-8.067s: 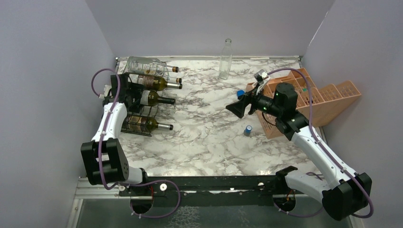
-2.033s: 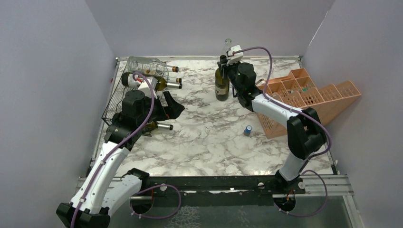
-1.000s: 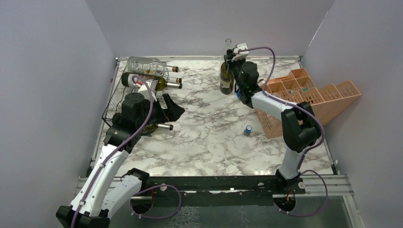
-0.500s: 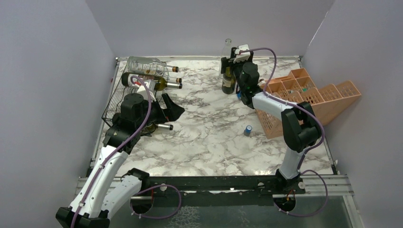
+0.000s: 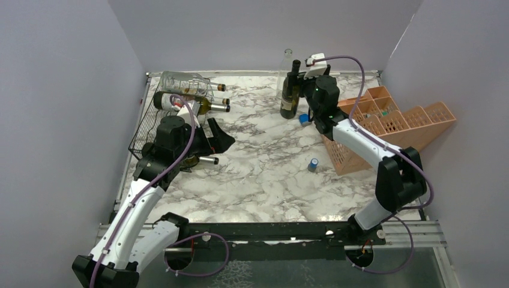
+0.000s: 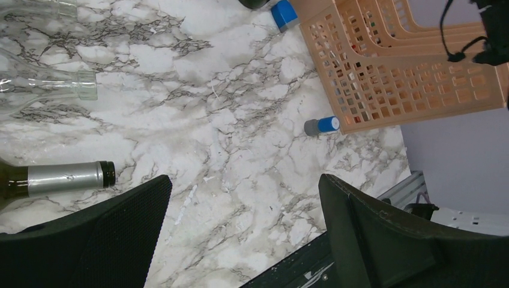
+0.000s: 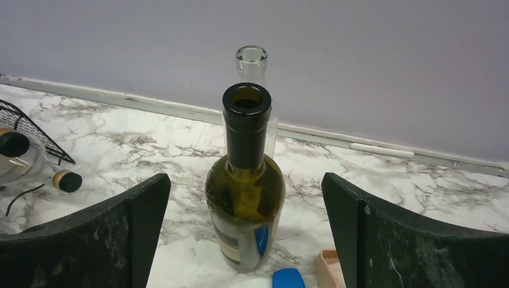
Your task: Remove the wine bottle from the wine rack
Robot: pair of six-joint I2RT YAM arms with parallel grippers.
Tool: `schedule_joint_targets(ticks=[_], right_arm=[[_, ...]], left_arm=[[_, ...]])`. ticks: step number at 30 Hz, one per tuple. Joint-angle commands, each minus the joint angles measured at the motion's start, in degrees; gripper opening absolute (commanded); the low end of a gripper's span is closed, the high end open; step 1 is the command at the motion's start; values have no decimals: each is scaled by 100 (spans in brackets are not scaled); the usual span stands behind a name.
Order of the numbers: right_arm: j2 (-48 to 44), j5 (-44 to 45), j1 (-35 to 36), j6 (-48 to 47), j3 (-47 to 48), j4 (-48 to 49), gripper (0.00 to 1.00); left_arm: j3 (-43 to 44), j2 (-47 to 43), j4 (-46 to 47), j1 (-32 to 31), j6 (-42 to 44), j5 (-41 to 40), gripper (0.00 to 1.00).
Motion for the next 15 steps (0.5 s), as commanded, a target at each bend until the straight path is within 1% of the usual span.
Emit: schedule_joint_targets(ticks=[1,4,8,10,12,15], right_arm=[[-625,231,-25,50,-228,-659,99],[-1062,47,-25,53,-485,-921,100],[-1795,-488,-29,230,-1061,-1051,99],[-2187,-659,-25,398,-1312,-1193,100],[-2537,-594,-25,740,-1572,-1168,100],[-2863,-748,-25,1016,-1821,-1070,100]], left_arm=[[371,175,-379,22,390,-175,99],[895,442,-954,15,733,-792,99],[1285,697,-1294,23,943,-1363,99],[1361,800,-1329,15,958,-1543,99],[1423,968,-1348,20,924,-1712,99],[1606,1418,-1398,29,791,-1634,99]])
